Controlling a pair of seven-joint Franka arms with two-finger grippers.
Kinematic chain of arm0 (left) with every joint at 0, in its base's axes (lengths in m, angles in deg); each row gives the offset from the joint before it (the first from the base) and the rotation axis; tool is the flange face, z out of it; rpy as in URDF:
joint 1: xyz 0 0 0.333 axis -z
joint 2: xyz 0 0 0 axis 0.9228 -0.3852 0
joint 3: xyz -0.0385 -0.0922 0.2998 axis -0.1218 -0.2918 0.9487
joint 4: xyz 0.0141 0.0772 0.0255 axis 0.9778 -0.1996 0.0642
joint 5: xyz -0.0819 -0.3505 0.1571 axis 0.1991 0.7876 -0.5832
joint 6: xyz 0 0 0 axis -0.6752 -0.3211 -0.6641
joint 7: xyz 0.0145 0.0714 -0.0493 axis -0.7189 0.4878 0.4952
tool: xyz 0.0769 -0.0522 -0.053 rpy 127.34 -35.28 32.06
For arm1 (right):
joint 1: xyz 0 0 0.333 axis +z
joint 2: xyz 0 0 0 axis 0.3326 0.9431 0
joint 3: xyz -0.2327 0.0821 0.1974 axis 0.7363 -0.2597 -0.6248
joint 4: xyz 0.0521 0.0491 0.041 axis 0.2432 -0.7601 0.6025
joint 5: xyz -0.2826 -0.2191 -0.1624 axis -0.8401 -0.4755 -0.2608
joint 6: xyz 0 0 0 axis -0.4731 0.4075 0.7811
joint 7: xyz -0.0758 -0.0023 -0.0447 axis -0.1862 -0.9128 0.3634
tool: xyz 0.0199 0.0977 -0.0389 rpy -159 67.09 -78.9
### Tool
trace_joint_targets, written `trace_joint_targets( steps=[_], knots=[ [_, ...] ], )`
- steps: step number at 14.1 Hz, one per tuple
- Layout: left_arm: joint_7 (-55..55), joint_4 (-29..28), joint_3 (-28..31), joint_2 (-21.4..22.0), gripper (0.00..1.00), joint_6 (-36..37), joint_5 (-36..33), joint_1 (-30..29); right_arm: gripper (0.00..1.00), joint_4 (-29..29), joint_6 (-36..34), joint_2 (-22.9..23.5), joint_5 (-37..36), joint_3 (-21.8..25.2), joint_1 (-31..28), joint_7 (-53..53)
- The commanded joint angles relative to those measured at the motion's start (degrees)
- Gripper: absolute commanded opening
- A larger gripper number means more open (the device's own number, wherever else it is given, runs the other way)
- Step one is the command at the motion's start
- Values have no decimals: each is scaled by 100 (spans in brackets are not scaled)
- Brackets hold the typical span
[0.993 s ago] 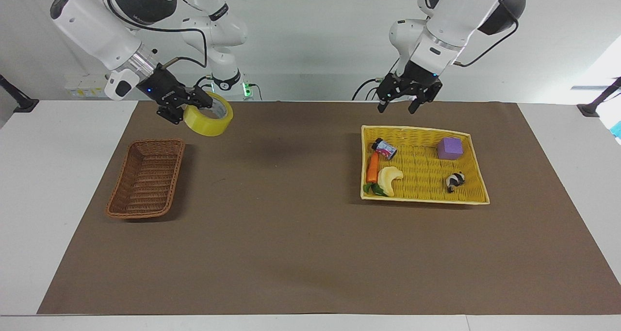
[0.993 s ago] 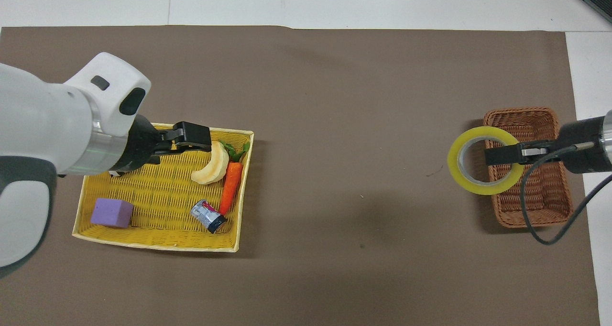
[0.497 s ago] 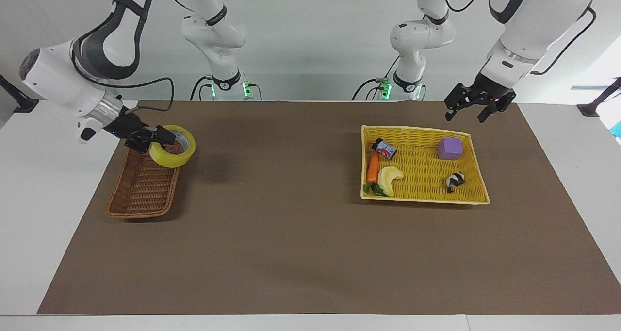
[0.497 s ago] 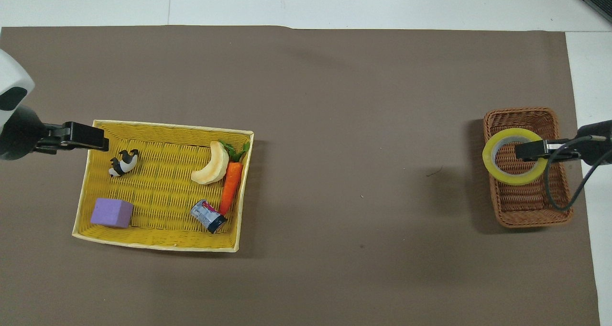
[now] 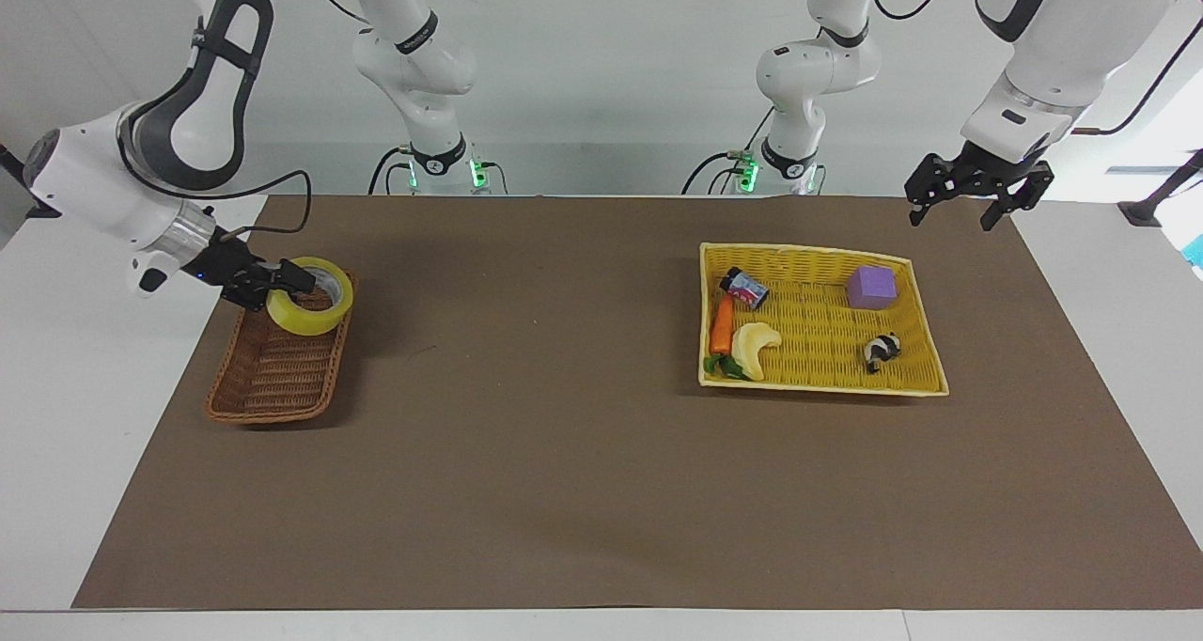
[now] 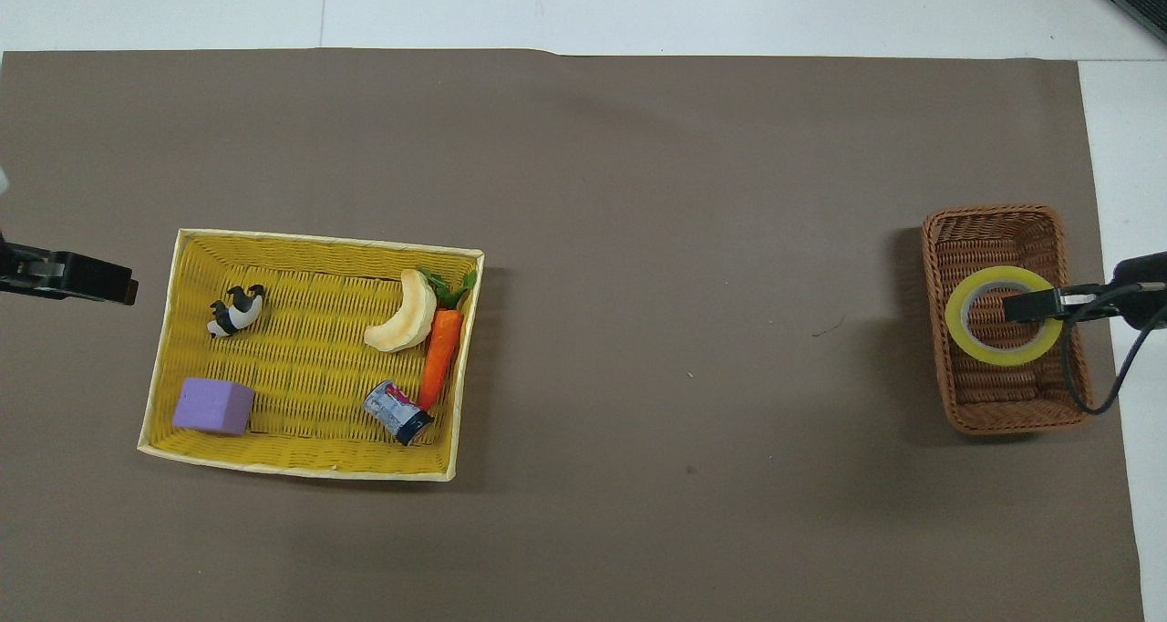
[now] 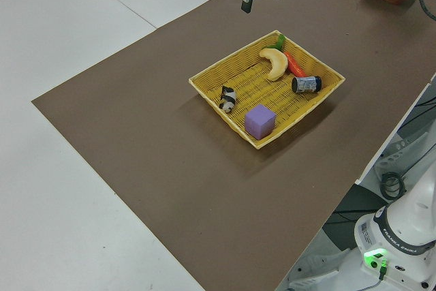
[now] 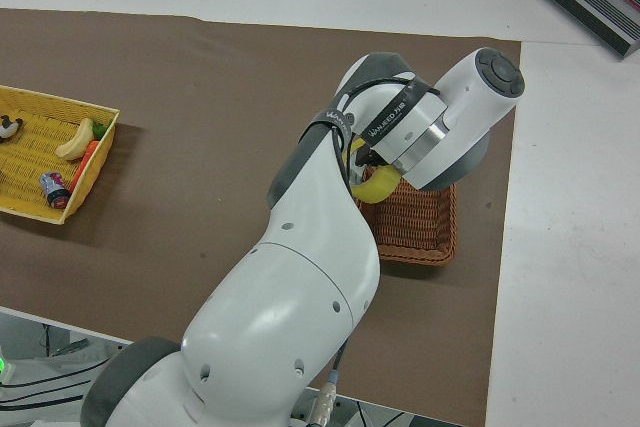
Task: Move tape to another basket
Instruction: 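Lower the tape into the basket and open the right gripper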
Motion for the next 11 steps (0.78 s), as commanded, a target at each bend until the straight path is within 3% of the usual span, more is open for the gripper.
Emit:
trace_joint_targets(
  steps=[1,6,11],
  knots=[
    [-222,450,-75,-232,100,266,-126,-295,0,7,54,74,-90,-71,-37,171],
    [-803,353,65,-135,100,284,-126,-313,0,42,28,337,-442,-80,-458,1162],
    [-795,397,65,-100,100,240,-108,-234,0,24,307,425,-459,-80,-362,1173]
  ],
)
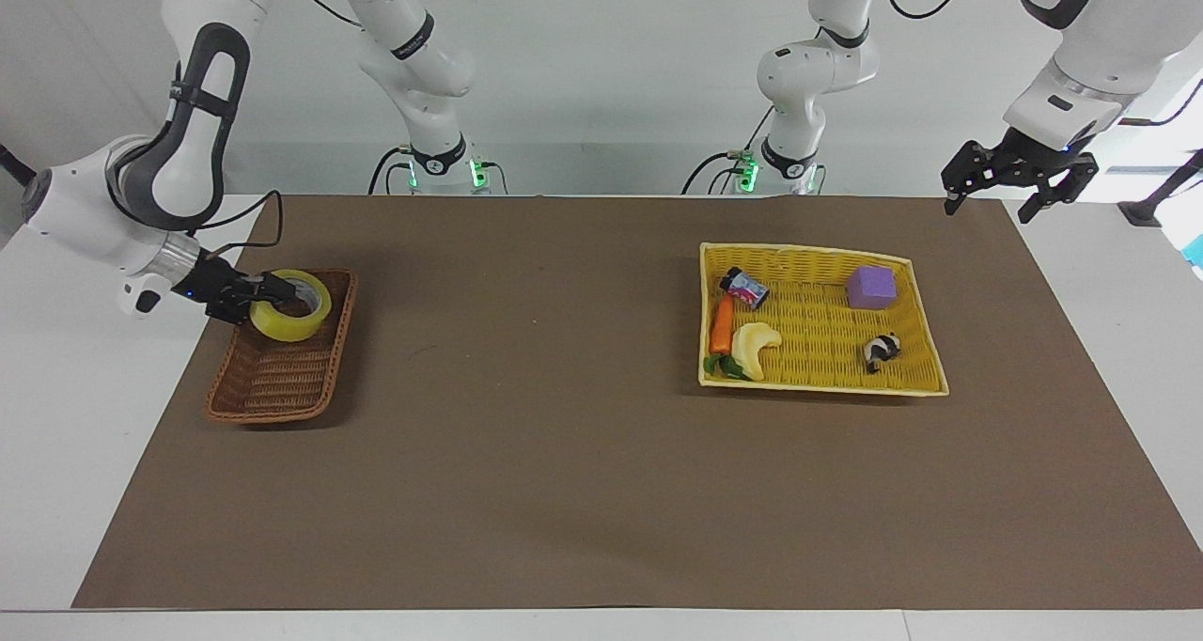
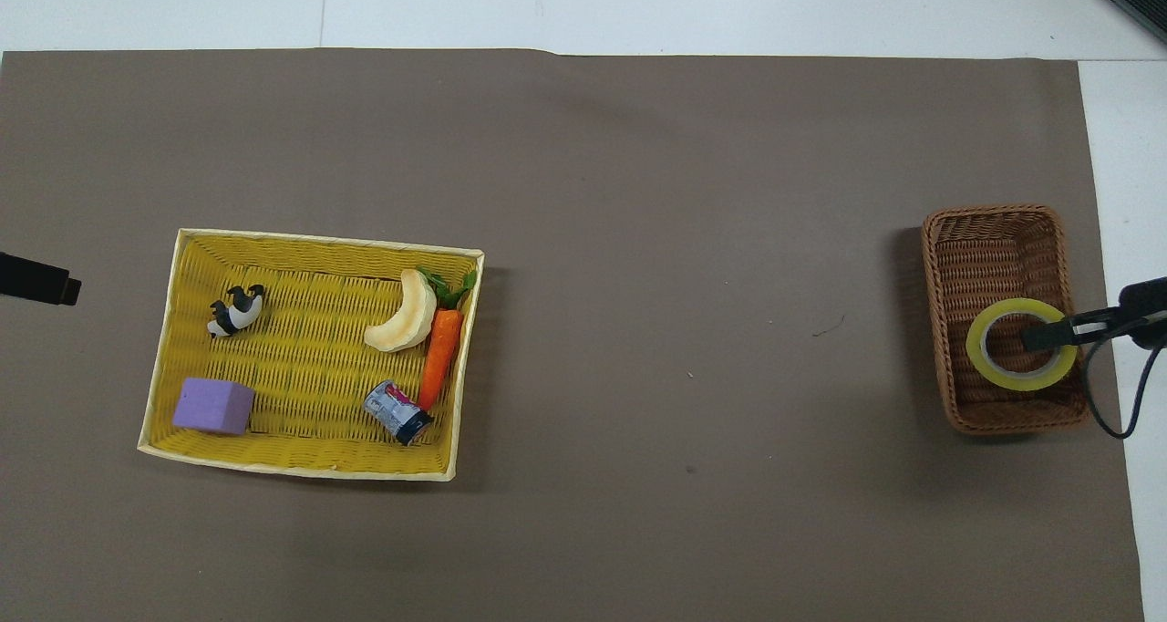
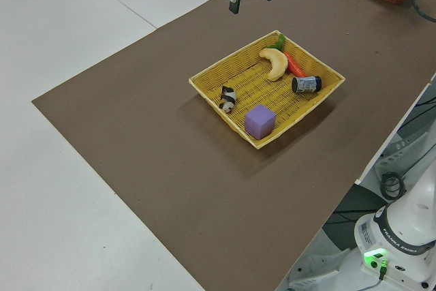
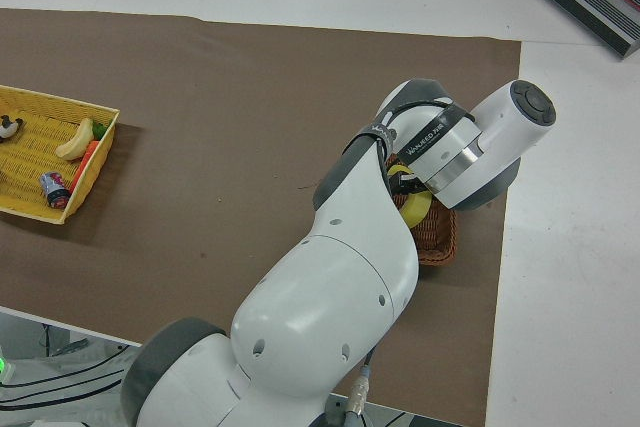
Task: Move tape to another basket
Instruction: 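Lower the tape into the basket and open the right gripper, then lift the right gripper up and away from the tape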
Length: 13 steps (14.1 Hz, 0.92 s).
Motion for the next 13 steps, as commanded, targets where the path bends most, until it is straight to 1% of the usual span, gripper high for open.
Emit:
trace_joint_targets(
  steps=[1,3,4,5,6,9,10,11,13],
  knots=[
    [-56,106,15,4,100,69,-80,37,0,42,204,79,-109,-60,27,70],
    [-56,106,15,4,100,60,-80,37,0,34,213,79,-109,-60,35,62],
    [-56,106,24,4,100,60,-80,28,9,33,213,79,-109,-60,44,62],
    [-56,106,24,4,100,60,-80,37,52,25,204,79,-109,-60,70,53],
    [-56,97,33,4,100,69,-80,54,100,25,204,79,-75,-60,79,9],
    [-82,106,102,-13,100,-10,-106,396,100,77,195,97,-22,-60,71,-26],
    [-82,97,390,-4,100,-123,-106,676,100,121,204,114,-13,-69,71,-26],
    [-82,97,802,-4,100,-177,-106,1079,100,147,213,132,-4,-69,79,-35],
    [-74,88,1463,-4,100,-221,-97,1739,100,428,222,263,58,-95,79,-35]
  ],
)
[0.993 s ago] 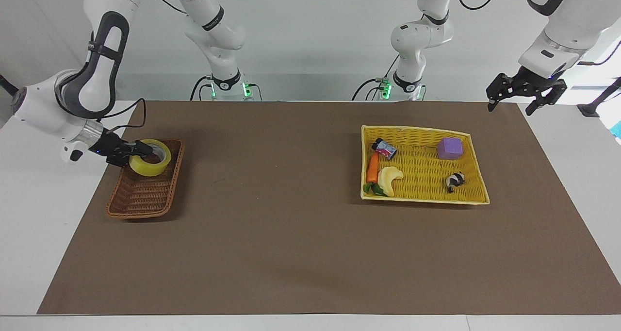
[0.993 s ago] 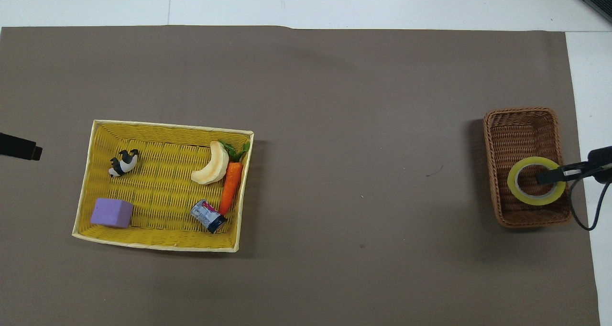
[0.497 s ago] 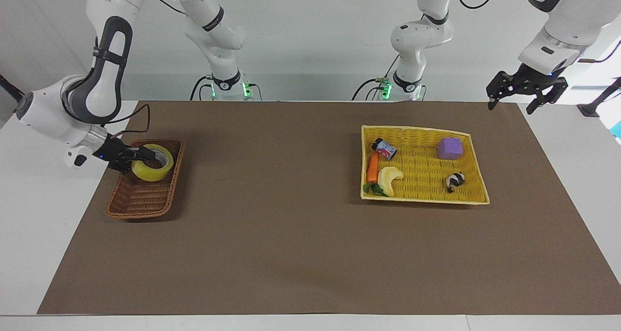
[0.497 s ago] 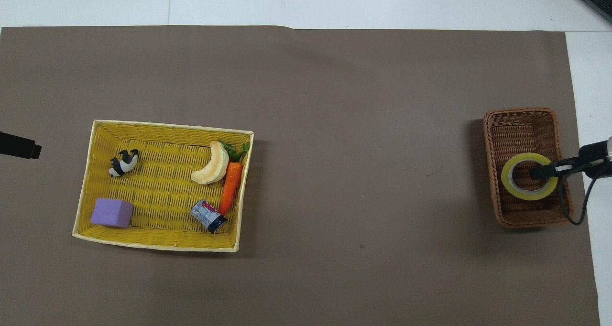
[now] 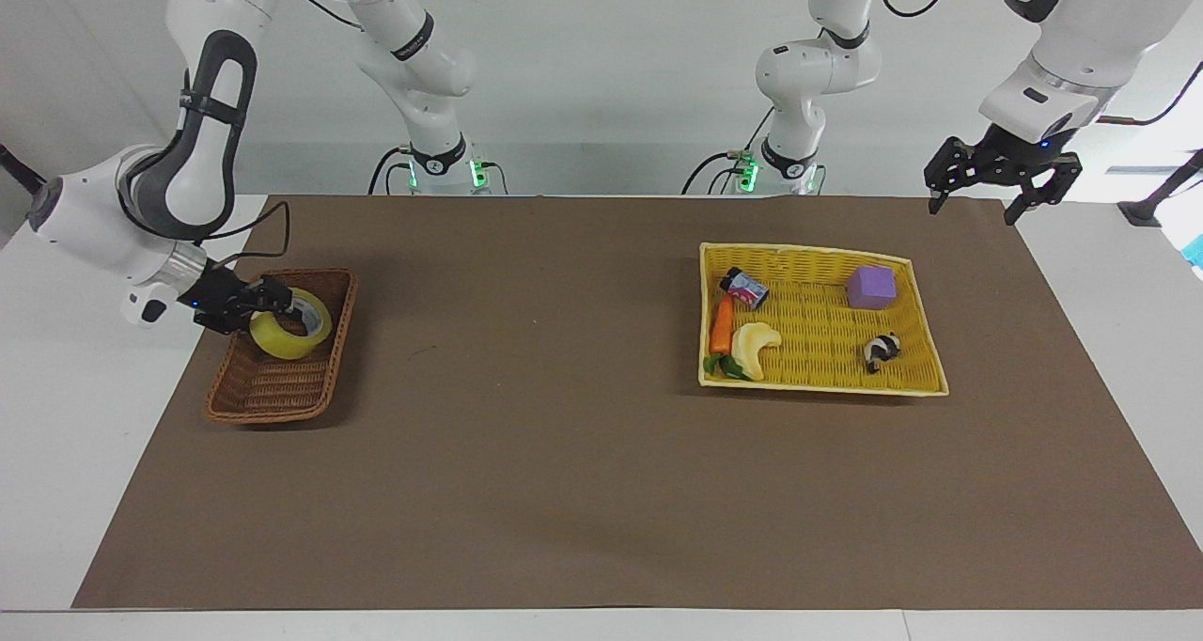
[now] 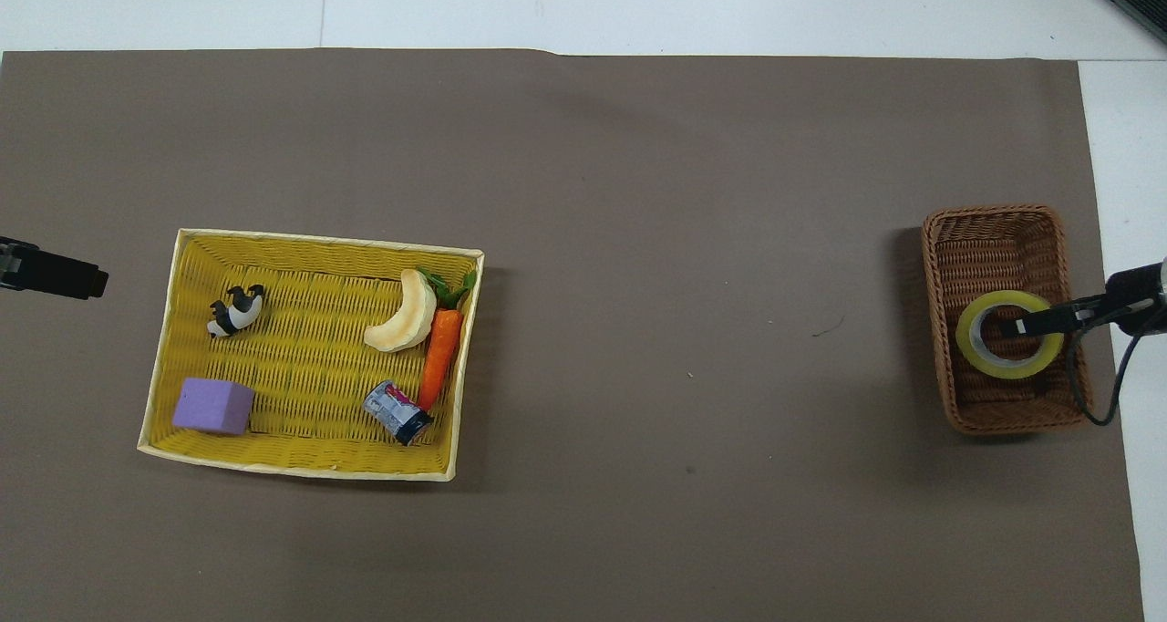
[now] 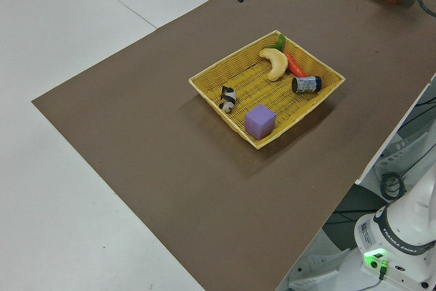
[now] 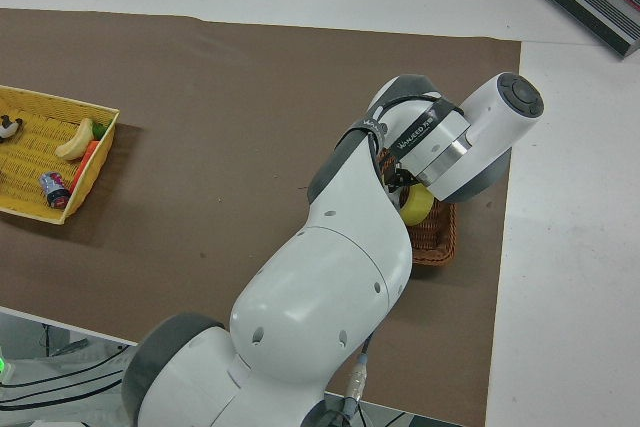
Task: Move tape to another basket
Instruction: 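Lift the right gripper up and away from the tape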
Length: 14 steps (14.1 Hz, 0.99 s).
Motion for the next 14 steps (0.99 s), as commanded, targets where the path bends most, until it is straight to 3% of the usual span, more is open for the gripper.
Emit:
trace_joint_targets(
  steps=[1,2,7,14],
  knots=[
    [-34,63,840,-9,100,-68,-96,907,100,432,40,171,49,-68,5,-34],
    [-25,63,1051,9,100,-59,-96,1075,100,511,118,179,41,-86,14,-34],
    [1,46,1044,44,100,2,-26,1050,100,845,646,92,-82,-77,584,-314],
    [651,37,1044,62,100,134,238,1103,100,785,699,-268,-917,-77,1280,-2747]
  ],
)
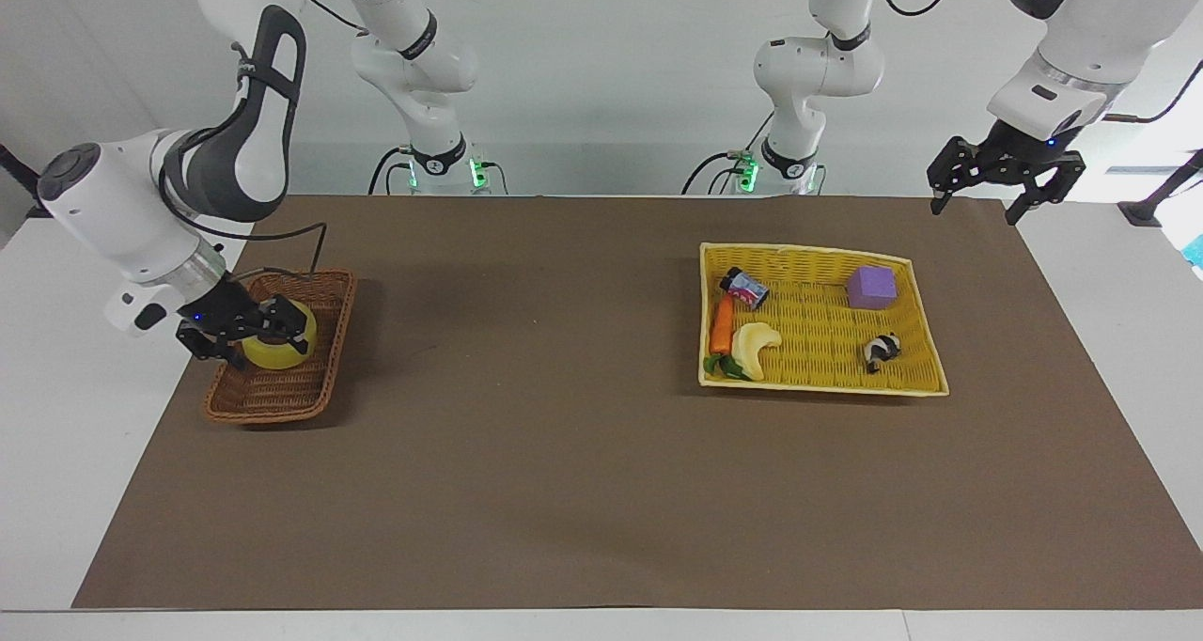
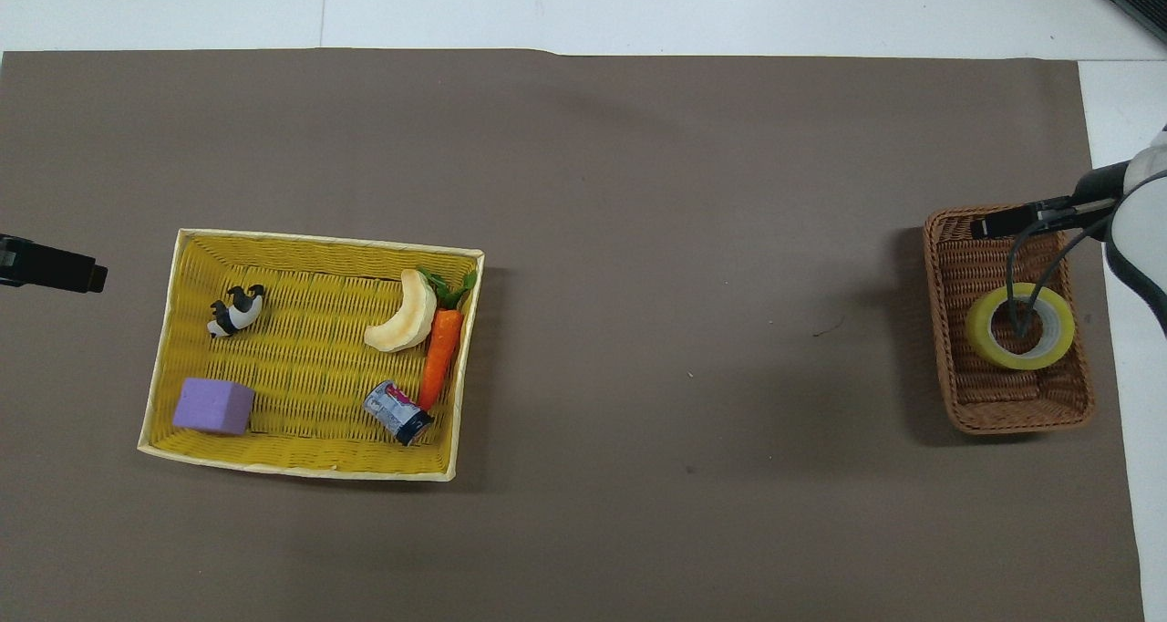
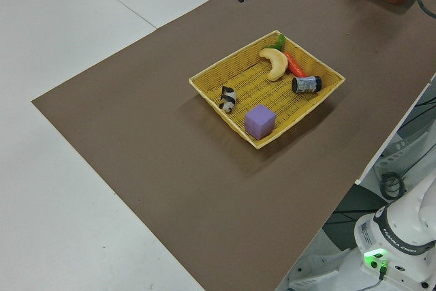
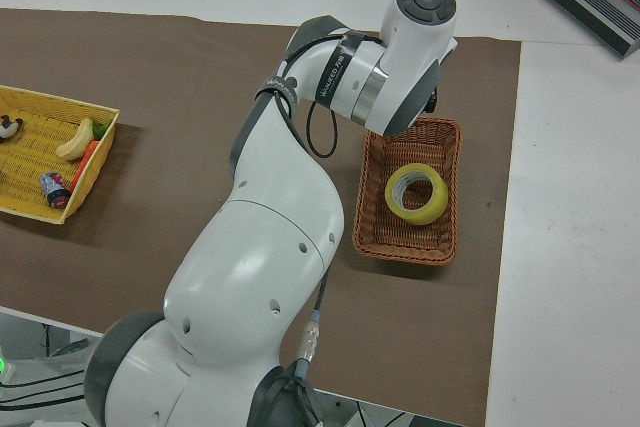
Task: Move tape to another basket
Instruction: 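Lift the right gripper up and away from the tape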
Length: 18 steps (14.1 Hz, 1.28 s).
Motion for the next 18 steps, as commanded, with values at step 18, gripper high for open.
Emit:
trace_joint_targets(
  steps=[18],
  knots=[
    [645,-27,111,99,100,190,36,182,100,948,-2381,-1567,-1184,90,838,-3326]
  ],
)
